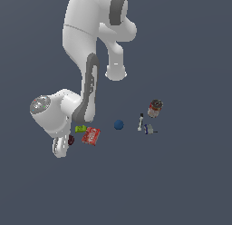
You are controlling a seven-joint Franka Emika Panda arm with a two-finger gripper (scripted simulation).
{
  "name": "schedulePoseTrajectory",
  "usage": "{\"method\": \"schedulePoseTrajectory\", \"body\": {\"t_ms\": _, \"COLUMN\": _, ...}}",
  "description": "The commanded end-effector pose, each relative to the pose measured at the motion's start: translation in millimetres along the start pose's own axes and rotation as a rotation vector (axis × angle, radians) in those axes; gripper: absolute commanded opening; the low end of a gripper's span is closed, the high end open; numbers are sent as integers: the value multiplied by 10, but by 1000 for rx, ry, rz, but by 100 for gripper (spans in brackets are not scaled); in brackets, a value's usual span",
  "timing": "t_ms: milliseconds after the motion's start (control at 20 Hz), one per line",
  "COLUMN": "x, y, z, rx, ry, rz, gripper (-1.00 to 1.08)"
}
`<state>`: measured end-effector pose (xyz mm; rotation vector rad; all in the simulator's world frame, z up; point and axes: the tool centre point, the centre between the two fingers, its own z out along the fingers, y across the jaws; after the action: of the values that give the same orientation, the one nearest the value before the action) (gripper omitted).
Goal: Pick up a designated object from a clutter of objects.
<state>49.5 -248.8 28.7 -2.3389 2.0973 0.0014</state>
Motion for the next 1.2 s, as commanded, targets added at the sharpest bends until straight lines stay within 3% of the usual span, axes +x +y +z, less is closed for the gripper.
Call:
{"method": "schedulePoseTrajectory", "body": {"t_ms": 0, "x": 3, "y": -2, "z": 5, "rx": 0, "ry": 0, "rz": 0, "gripper": -100}}
{"method": "schedulePoseTrajectory", "body": {"t_ms": 650, "x": -49, "y": 3, "z": -38, "rx": 1, "ry": 0, "rz": 0, "gripper": -100}}
{"method": "schedulePoseTrajectory", "body": {"t_ms": 1150, "x": -468, "y": 67, "z": -347, "rx": 1, "ry": -1, "rz": 0, "gripper": -100}}
